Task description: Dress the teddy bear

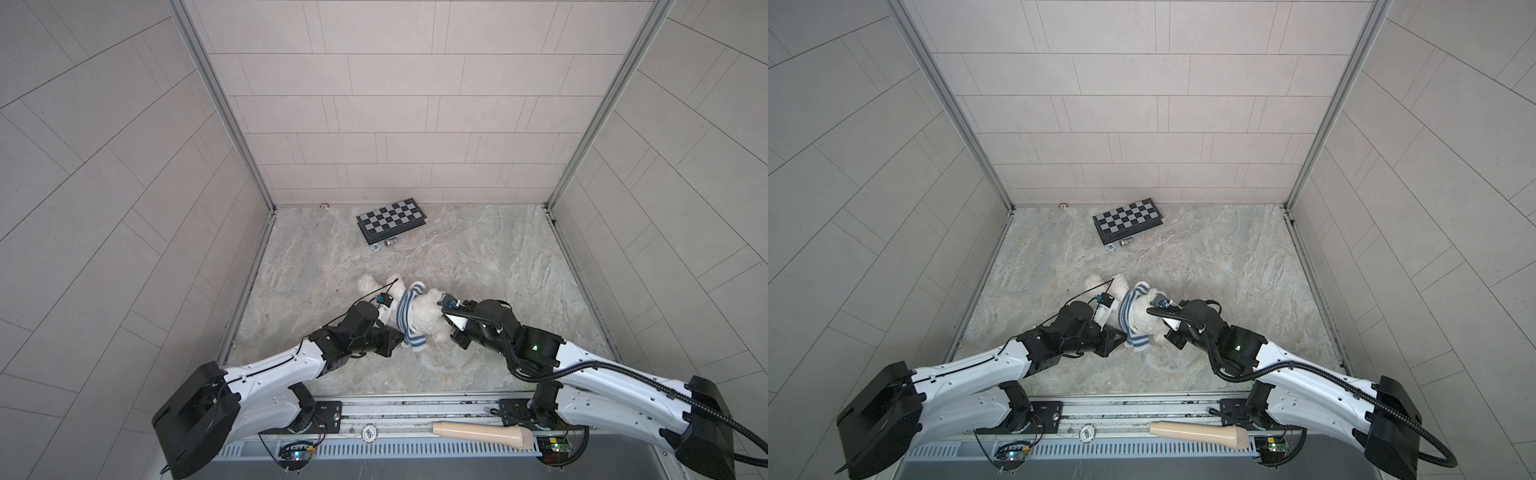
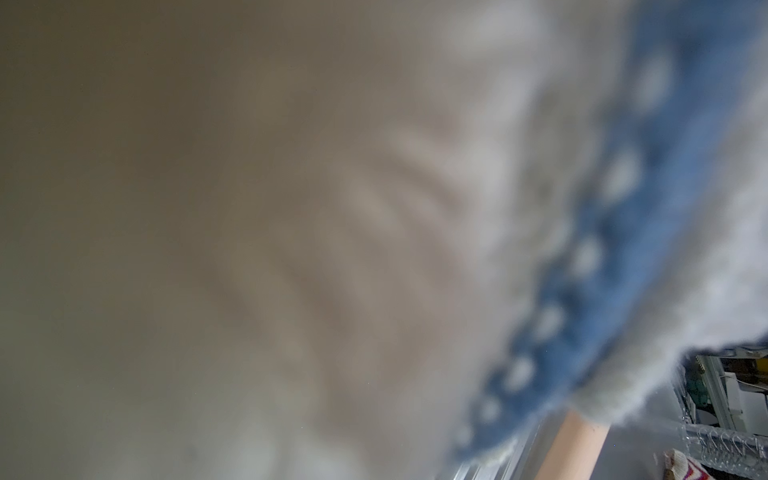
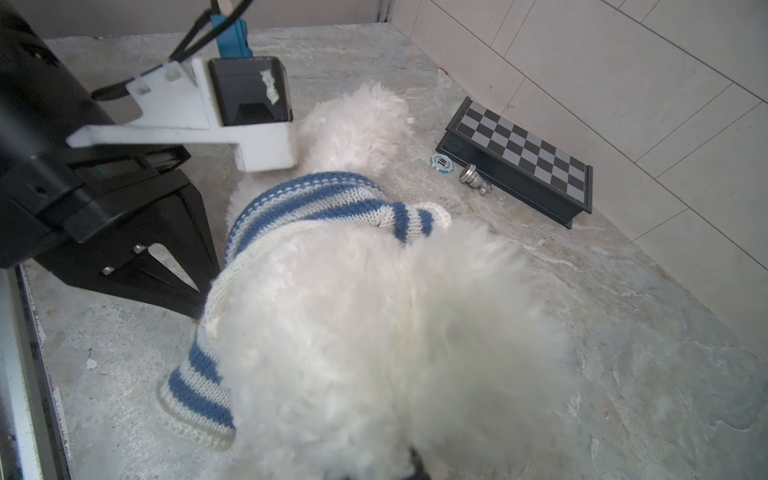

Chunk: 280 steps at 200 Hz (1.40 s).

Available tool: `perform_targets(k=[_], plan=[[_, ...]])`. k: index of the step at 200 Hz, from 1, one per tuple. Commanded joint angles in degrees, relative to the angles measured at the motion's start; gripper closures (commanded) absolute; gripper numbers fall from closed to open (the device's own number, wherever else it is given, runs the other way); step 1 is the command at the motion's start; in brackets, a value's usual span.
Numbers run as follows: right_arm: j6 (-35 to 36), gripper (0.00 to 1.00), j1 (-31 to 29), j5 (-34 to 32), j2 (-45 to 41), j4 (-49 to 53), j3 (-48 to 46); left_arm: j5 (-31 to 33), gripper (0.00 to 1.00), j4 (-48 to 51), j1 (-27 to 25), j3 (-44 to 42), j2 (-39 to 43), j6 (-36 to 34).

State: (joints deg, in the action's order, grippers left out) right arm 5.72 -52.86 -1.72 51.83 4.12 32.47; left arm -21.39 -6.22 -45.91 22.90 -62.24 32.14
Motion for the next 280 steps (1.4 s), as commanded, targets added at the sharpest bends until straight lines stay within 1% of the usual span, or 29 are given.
perform_targets(k=[1,22,30,47,68,90,103,112,128,151,165,181,190,217,232,261,280], plan=[[-0.27,1.0,-0.4,2.66,-1.84,-5.41,-0.03,2.86,1.0,-5.11,-0.31,-0.65,0.9,0.14],[-2.17,1.0,-0.4,1.88,-2.54,-6.1,-0.35,5.73,1.0,-11.25,-1.18,-2.62,0.02,0.8],[-3.61,1.0,-0.4,1.08,-3.24,-7.23,-1.08,7.12,1.0,-11.75,-1.53,-3.23,-0.94,0.29],[-7.67,1.0,-0.33,-0.95,-4.11,-9.9,-2.81,7.25,1.0,-13.3,-2.02,-4.47,-4.02,-0.57],[-9.82,1.0,-0.4,-2.43,-3.59,-10.76,-3.36,8.04,1.0,-13.67,-2.61,-5.4,-8.12,-1.53],[-11.19,1.0,-0.4,-3.11,-2.53,-11.66,-3.73,7.5,1.0,-13.99,-2.82,-5.07,-12.94,-2.17],[-11.93,1.0,-0.44,-2.5,-1.54,-12.01,-3.41,8.02,1.0,-11.99,-2.8,-3.49,-16.15,-2.77],[-12.01,1.0,-0.61,-1.5,-0.64,-12.2,-3.13,7.69,1.0,-12.55,-2.87,-3.3,-17.4,-2.44],[-10.95,1.0,-0.98,1.59,0.11,-12.32,-2.91,7.11,1.0,-14.35,-3.15,-3.63,-16.11,-1.99],[-6.1,1.0,-3.36,3.91,-2.43,-14.57,-5.26,7.37,1.0,-16.28,-3.47,-5.6,-8.65,-1.92],[-2.74,1.0,-3.93,6.79,-5.16,-15.29,-7.15,9.07,0.92,-14.38,-3.4,-6.35,-2.89,-2.49],[0.93,1.0,-4.62,7.06,-9.32,-15.92,-9.72,11.59,0.84,-9.3,-3.41,-5.84,3.77,-3.57],[2.72,1.0,-4.62,6.6,-11.39,-15.18,-10.37,12.55,0.78,-4.91,-3.45,-4.43,6.78,-4.5],[7.7,1.0,-4.62,3.79,-13.42,-11.46,-9.91,12.61,0.53,6.42,-3.4,-0.07,13.39,-7.03],[10.19,1.0,-4.62,2.83,-12.95,-11.17,-9.33,12.2,0.44,11.2,-3.42,2.15,16.27,-7.75],[15.39,1.0,-4.62,2.22,-12.19,-12.0,-9.33,12.53,0.38,20.39,-3.45,7.59,22.11,-8.34],[19.15,1.0,-4.75,1.77,-12.41,-13.63,-10.48,11.52,0.36,25.21,-3.42,12.43,23.19,-8.53]])
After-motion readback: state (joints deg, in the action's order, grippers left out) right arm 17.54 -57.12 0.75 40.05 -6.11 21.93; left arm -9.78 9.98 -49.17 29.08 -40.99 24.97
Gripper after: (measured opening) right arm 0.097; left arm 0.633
